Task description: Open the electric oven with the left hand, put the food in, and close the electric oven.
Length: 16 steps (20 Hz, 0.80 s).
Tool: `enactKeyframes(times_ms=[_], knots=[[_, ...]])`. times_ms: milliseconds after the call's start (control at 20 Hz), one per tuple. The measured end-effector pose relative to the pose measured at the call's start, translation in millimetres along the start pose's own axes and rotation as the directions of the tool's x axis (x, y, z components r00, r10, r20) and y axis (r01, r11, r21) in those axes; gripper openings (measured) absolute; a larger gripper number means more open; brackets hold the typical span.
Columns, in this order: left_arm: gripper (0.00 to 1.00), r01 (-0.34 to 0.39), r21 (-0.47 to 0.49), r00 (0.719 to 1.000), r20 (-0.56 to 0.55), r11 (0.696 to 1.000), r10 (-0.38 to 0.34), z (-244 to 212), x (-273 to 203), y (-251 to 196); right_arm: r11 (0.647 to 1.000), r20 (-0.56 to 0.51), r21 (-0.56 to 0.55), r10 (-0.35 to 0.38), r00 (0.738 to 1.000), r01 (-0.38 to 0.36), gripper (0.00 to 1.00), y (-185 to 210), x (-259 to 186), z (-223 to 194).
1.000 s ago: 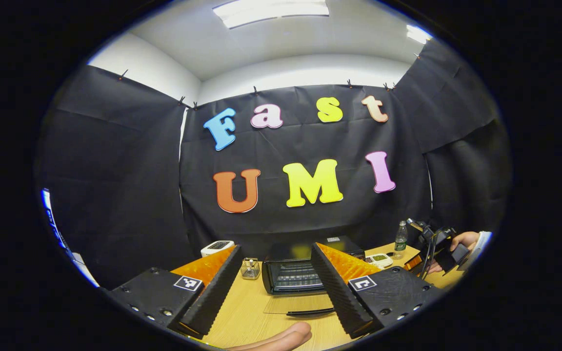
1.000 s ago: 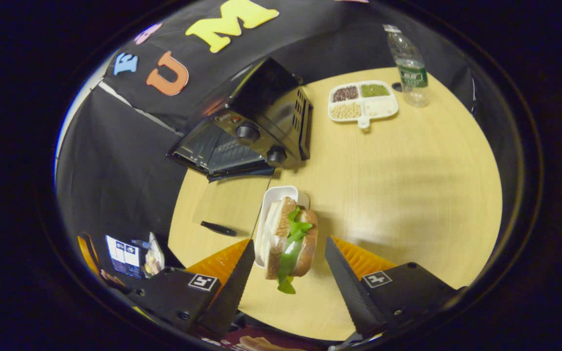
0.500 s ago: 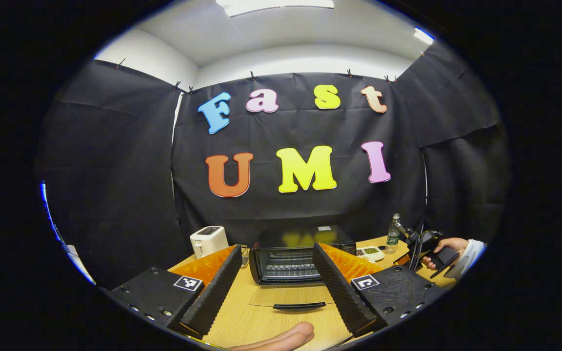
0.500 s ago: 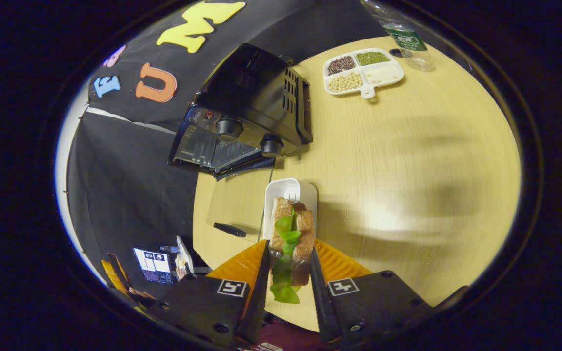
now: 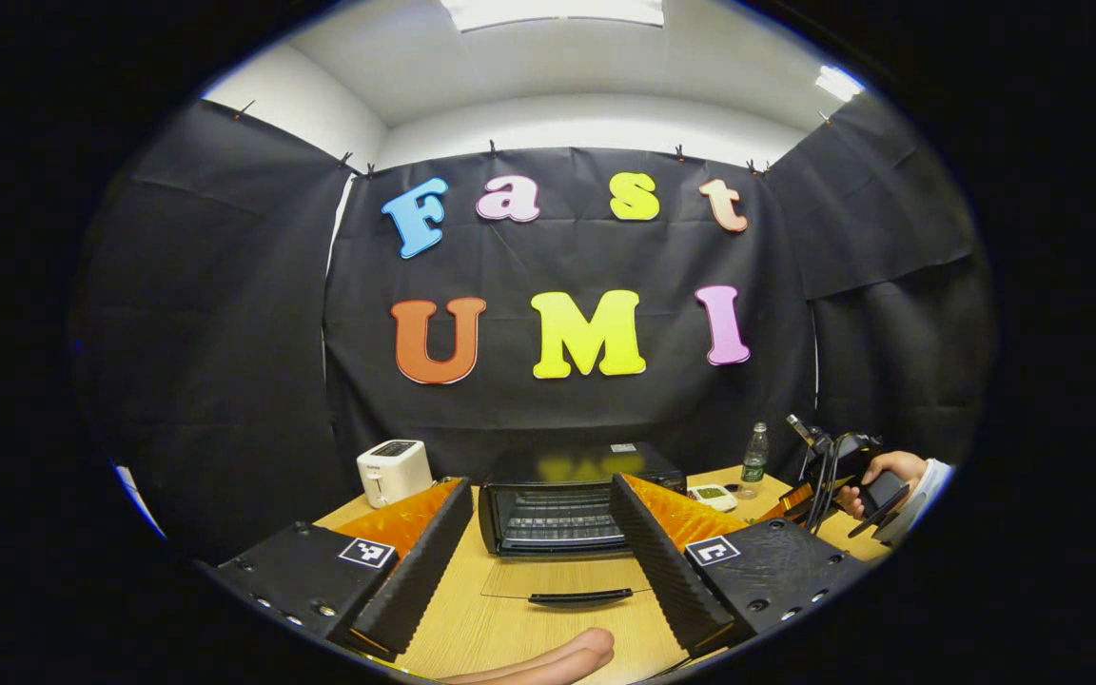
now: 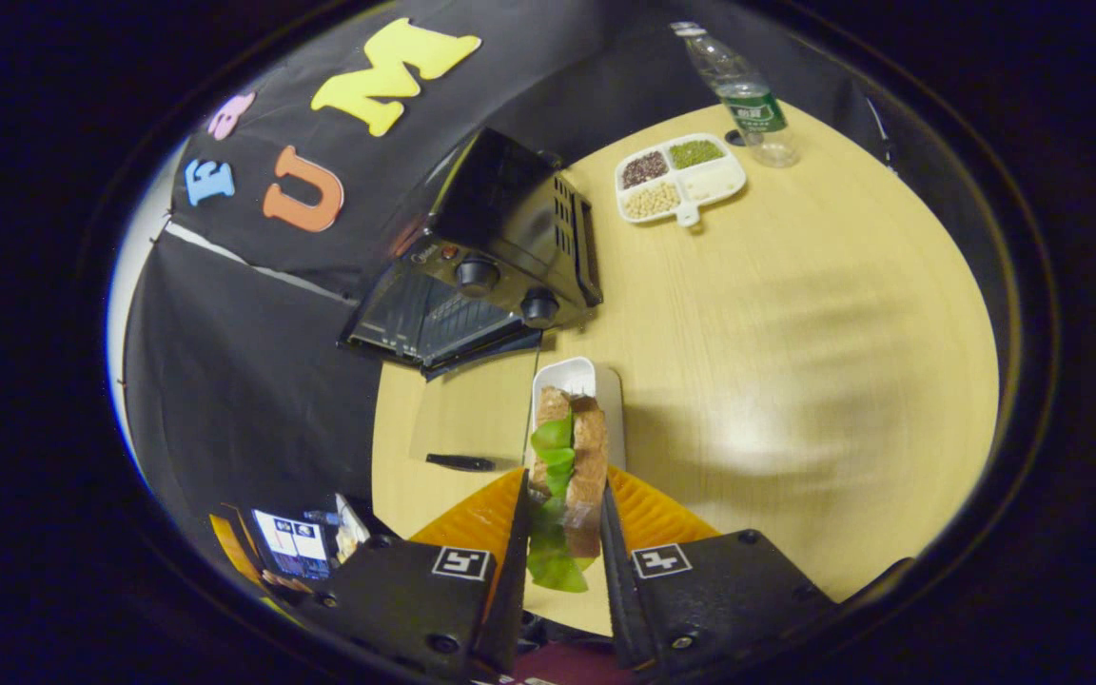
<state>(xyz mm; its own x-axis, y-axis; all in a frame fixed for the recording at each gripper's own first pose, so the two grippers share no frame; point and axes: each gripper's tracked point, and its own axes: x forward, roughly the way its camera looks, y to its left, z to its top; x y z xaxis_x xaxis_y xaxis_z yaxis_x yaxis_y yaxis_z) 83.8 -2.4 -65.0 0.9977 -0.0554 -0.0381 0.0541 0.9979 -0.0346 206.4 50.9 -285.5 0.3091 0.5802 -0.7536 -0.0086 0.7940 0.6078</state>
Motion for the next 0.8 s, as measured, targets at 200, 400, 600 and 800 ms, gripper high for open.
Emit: enactKeyframes(times_ms=[200, 400, 600, 800], knots=[[0.95, 0.035, -0.043, 0.999, -0.002, 0.998, -0.035, -10, 0, 18, 0.997, 0.106, 0.041, 0.053, 0.993, -0.058, 0.41, 34, -6, -16], [0.94, 0.052, -0.073, 0.999, -0.008, 0.996, -0.052, -20, 0, 42, 0.967, 0.246, 0.123, 0.189, 0.950, -0.224, 0.41, 86, 2, -21], [0.94, 0.013, -0.086, 1.000, -0.013, 0.996, -0.014, -26, -4, 73, 0.920, 0.416, 0.181, 0.249, 0.875, -0.348, 0.40, 119, 35, -10], [0.92, 0.017, -0.094, 1.000, -0.001, 0.995, -0.017, -31, -13, 87, 0.878, 0.541, 0.215, 0.258, 0.800, -0.428, 0.40, 145, 80, 9]])
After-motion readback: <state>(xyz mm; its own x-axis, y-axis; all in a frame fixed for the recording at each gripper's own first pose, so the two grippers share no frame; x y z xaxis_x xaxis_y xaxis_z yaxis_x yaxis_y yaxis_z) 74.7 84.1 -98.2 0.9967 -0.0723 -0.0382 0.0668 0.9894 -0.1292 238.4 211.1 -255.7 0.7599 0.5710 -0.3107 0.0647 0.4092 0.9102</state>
